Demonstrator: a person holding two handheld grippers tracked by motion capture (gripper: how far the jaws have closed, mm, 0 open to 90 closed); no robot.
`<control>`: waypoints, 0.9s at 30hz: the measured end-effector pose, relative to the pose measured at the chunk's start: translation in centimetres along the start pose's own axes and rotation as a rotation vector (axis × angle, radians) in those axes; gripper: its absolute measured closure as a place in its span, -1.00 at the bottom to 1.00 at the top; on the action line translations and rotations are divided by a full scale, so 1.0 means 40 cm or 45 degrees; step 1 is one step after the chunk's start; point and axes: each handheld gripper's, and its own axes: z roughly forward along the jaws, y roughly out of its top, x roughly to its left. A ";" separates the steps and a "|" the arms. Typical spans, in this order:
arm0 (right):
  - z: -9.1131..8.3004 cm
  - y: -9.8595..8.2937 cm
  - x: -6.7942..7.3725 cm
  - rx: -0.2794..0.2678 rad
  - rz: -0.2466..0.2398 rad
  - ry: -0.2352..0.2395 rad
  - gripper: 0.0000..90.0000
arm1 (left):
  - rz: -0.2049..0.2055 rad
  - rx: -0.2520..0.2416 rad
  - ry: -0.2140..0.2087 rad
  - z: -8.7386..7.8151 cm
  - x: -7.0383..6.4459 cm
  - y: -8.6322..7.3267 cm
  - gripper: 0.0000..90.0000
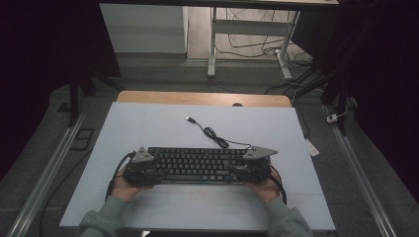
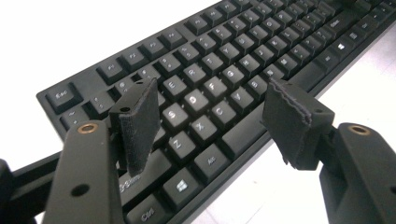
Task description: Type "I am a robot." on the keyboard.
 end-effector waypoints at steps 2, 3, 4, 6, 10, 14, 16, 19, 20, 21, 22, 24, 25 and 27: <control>0.001 0.000 0.001 -0.003 -0.001 0.000 0.13 | -0.002 -0.001 0.002 0.000 0.002 0.000 -0.21; 0.001 0.001 0.001 0.000 -0.002 -0.002 0.13 | -0.002 -0.003 0.000 0.000 0.002 0.000 -0.21; 0.001 0.001 0.002 0.003 -0.004 -0.002 0.13 | 0.000 -0.004 -0.001 0.000 0.002 0.001 -0.21; 0.002 0.002 0.002 -0.001 -0.002 0.002 0.14 | 0.003 -0.005 0.000 0.001 0.002 0.001 -0.21; 0.001 0.007 0.004 -0.010 -0.008 0.006 0.17 | 0.000 -0.003 0.001 0.001 0.004 0.001 -0.21; -0.001 0.018 0.013 -0.022 -0.021 0.026 0.27 | 0.001 -0.003 0.003 0.001 0.003 0.002 -0.22; 0.001 0.022 0.018 -0.028 -0.021 0.051 0.36 | 0.003 -0.001 0.002 0.002 0.002 0.002 -0.22; 0.008 0.027 0.025 -0.017 -0.027 0.082 0.52 | 0.003 0.004 0.001 0.004 0.003 0.002 -0.22; 0.011 0.029 0.027 -0.012 -0.029 0.094 0.57 | 0.003 0.006 0.000 0.005 0.003 0.002 -0.23; 0.014 0.031 0.030 -0.007 -0.032 0.099 0.64 | 0.003 0.008 -0.002 0.005 0.002 0.002 -0.23; 0.018 0.033 0.032 0.001 -0.034 0.108 0.70 | 0.004 0.009 0.000 0.006 0.002 0.002 -0.23; 0.025 0.037 0.036 0.007 -0.034 0.127 0.82 | 0.004 0.010 0.002 0.006 0.001 0.002 -0.23; 0.028 0.040 0.039 0.012 -0.037 0.137 0.87 | 0.002 0.011 0.001 0.006 0.000 0.002 -0.23; 0.034 0.047 0.046 0.016 -0.043 0.150 0.97 | 0.004 0.013 0.001 0.006 0.000 0.002 -0.23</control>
